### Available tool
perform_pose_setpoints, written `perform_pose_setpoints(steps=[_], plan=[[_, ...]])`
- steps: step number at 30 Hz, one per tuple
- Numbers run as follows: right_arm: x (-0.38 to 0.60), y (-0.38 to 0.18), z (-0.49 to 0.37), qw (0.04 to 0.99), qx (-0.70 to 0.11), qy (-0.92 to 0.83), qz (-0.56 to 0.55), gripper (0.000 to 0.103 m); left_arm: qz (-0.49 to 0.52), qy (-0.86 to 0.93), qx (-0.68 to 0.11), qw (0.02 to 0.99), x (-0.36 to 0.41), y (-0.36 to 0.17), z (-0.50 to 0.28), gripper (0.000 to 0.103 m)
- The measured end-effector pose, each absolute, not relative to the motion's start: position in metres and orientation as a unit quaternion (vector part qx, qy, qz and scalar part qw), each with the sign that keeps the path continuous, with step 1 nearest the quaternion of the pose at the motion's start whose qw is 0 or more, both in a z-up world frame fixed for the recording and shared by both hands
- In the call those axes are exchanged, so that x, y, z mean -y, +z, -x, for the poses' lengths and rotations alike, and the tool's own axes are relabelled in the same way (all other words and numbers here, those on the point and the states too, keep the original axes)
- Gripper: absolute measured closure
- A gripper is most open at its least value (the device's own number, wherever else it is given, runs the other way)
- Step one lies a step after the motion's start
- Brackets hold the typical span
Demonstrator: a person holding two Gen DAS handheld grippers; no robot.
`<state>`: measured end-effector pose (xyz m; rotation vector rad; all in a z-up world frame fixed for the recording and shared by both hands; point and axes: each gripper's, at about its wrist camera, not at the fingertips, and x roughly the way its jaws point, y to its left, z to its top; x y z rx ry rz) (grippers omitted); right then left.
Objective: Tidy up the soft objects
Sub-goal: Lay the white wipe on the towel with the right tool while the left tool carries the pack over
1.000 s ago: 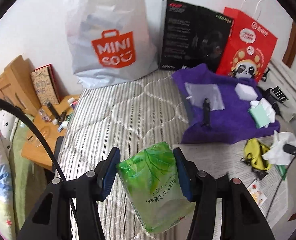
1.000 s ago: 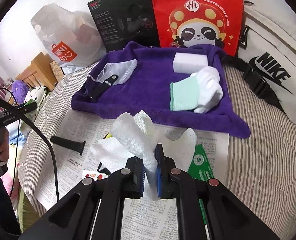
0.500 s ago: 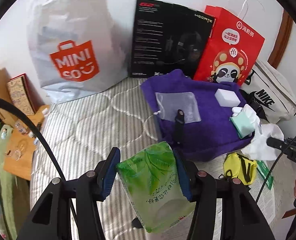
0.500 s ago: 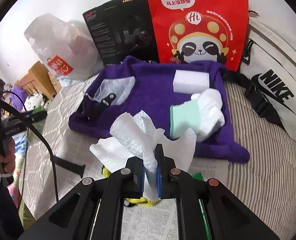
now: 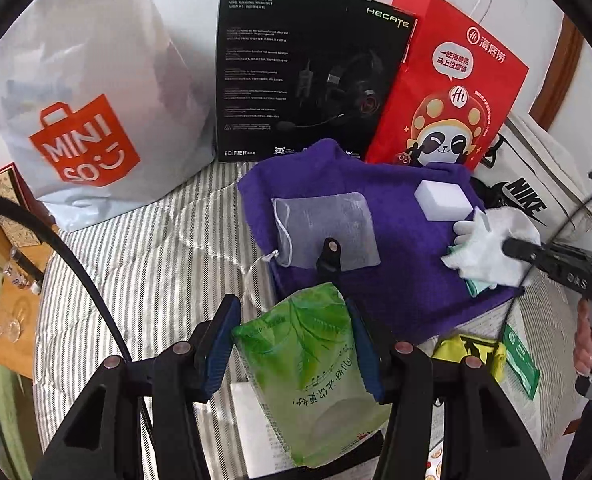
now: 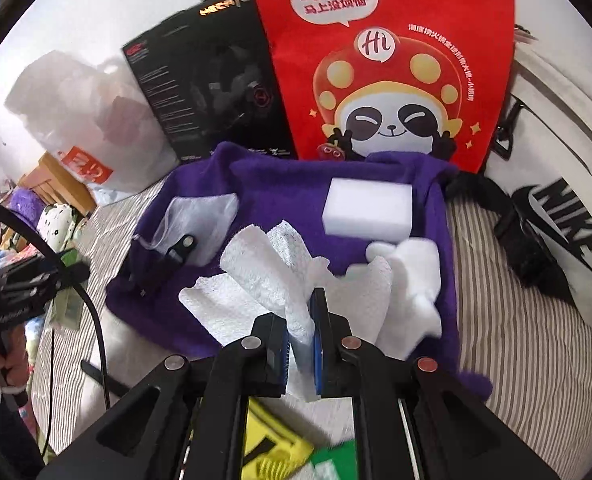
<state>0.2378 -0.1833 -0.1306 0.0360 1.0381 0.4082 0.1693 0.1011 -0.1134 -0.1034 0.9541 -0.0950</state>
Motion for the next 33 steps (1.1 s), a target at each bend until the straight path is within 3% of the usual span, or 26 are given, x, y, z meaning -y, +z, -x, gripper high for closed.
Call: perform_pose_setpoints(steps=[13,25,28,30,32,33], plan=[[0.149,-0.177,-0.309,0.826,-0.531,0.186,-0.033,0.094,0.058,-0.056,-0.468,0.880,-0.100,-0.124,-0.195,0.051],[0.143,-0.203,-0.321,0.816,-0.550,0.176,-0.024,0.093,0.058,-0.064,-0.476,0.875,-0.098,-0.135,-0.205,0.051],[0.143,-0.203,-0.320,0.815,-0.549,0.186,-0.018,0.087,0.056,-0.065,-0.478,0.874,-0.097,-0.136,-0.206,0.051],[0.143,-0.203,-0.319,0.813,-0.549,0.194,-0.015,0.077,0.055,-0.064,-0.479,0.874,-0.098,-0.136,-0.206,0.051],[0.141,-0.202,-0.316,0.814,-0.547,0.197,-0.007,0.061,0.055,-0.062,-0.480,0.873,-0.099,-0.136,-0.206,0.051],[0.139,-0.200,-0.315,0.815,-0.544,0.197,-0.004,0.060,0.055,-0.060,-0.480,0.873,-0.100,-0.136,-0.206,0.051]])
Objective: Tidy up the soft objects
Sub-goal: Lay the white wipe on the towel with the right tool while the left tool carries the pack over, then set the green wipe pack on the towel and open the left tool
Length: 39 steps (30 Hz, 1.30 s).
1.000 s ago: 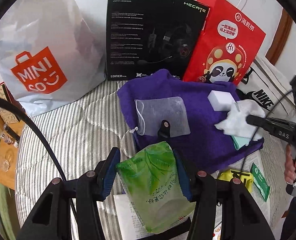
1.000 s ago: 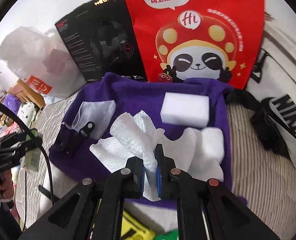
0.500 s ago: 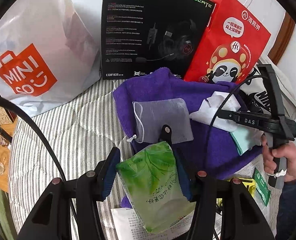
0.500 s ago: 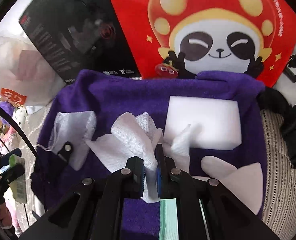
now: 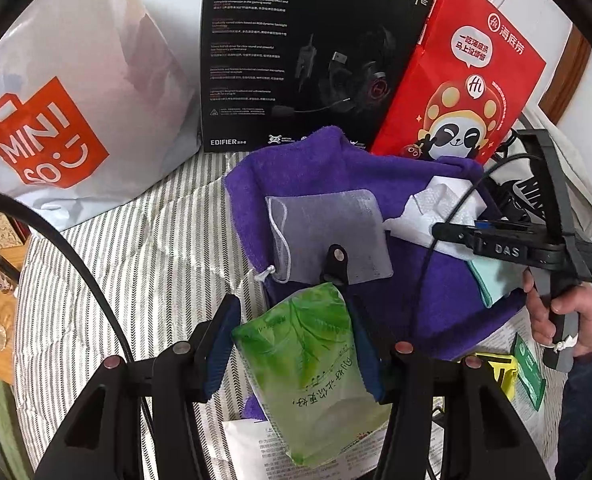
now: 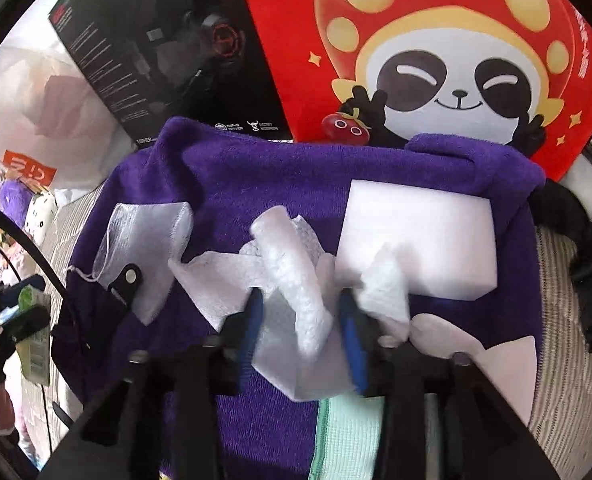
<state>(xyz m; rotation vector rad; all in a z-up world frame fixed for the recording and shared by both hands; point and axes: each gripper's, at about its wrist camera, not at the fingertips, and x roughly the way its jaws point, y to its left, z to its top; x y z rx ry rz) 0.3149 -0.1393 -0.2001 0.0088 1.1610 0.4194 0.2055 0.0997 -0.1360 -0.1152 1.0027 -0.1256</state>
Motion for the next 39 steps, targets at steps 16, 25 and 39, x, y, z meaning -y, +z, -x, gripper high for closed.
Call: perform_pose_setpoints(steps=[16,25,39], plan=[[0.192,-0.141,-0.270,0.846,-0.504,0.175,0.006,0.047,0.033,-0.084,-0.485,0.870,-0.063,-0.138,-0.240,0.051],[0.221,-0.139,-0.239,0.850,-0.500,0.162,-0.017,0.047,0.005,-0.099,-0.503,0.858,-0.030,-0.158,-0.263,0.051],[0.256,-0.148,-0.203,0.847,-0.511,0.133,-0.063,0.047,-0.051,-0.091,-0.508,0.855,-0.011,-0.176,-0.256,0.042]])
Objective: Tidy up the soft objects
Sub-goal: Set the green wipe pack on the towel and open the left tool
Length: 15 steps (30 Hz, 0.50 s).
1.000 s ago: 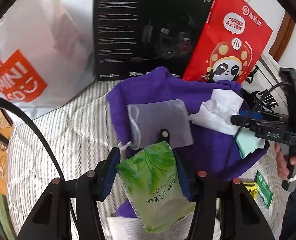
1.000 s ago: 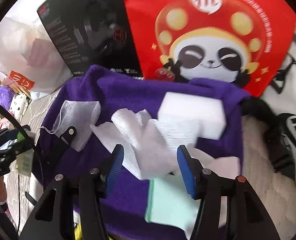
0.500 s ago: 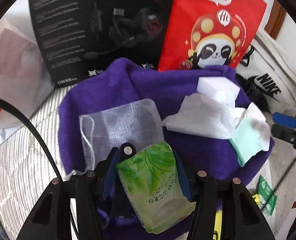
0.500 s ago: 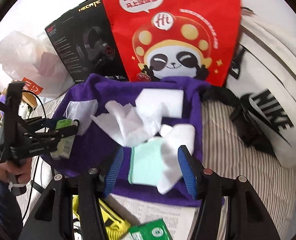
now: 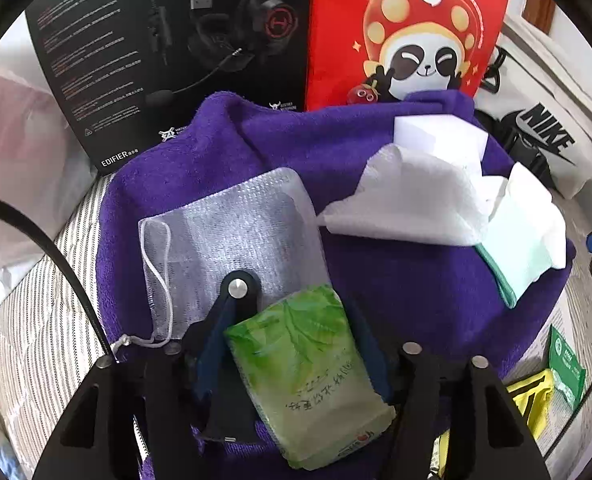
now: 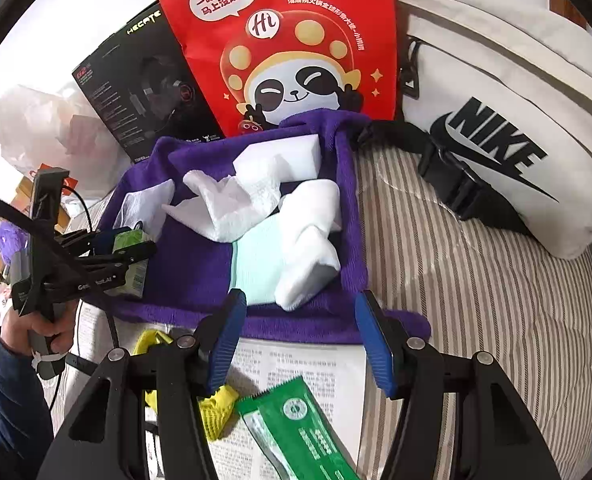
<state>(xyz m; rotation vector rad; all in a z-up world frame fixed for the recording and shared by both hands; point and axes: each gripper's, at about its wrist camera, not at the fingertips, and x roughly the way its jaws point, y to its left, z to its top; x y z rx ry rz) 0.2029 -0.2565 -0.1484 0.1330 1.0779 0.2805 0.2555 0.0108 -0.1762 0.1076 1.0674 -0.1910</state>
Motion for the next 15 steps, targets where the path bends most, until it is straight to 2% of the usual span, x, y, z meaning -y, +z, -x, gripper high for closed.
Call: perform_pose_setpoints(steps=[15], plan=[[0.282,-0.140,-0.142,0.846,-0.515,0.121,-0.071,0.046,-0.064,-0.075,-0.504,0.858,-0.002,-0.159,-0.240,0.038]])
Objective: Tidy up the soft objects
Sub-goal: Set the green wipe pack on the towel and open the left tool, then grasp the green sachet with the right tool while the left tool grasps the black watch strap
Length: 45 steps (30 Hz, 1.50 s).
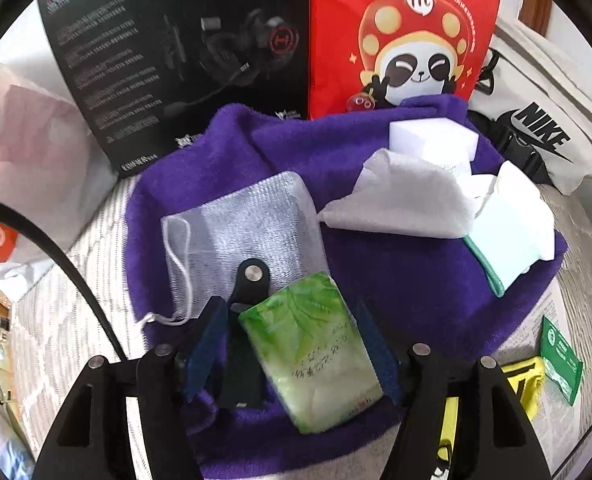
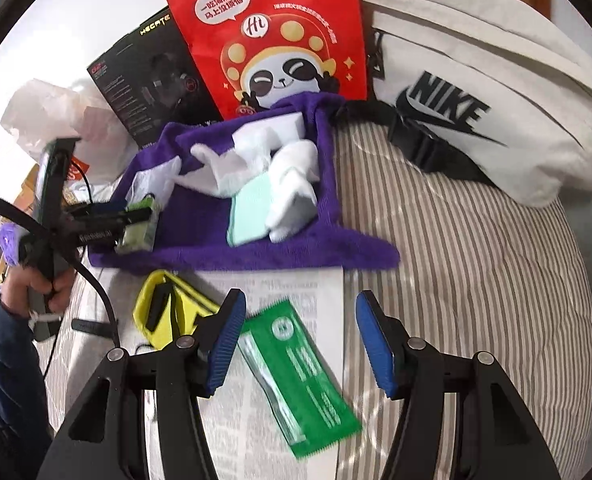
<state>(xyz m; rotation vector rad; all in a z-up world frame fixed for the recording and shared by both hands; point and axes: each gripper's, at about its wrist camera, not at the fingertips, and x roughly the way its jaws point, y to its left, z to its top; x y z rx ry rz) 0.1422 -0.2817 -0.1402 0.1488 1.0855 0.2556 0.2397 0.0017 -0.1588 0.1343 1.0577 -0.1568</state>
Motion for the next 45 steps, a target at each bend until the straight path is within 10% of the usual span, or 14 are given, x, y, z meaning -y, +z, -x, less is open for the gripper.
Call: perform_pose_setpoints(steps=[22,26,32,45], plan=[[0.252,-0.212,-0.104,0.829,-0.530,0.166,0.066,0.024,-0.017,-0.055,-0.485,0.873,-0.040,-0.120,-0.116,0.032],[0.257,-0.208,-0.108,0.841,-0.515,0.152,0.062,0.056,-0.015,-0.046,-0.488,0.872,-0.043,-0.123,-0.100,0.032],[0.276,-0.205,-0.119,0.836,-0.530,0.142,0.015,0.077,0.013,-0.041,-0.490,0.871,-0.053,-0.130,-0.076,0.032],[0.289,-0.180,-0.107,0.842,-0.528,0.107,-0.007,0.086,0.001,-0.046,-0.494,0.868,-0.062,-0.150,-0.053,0.032]])
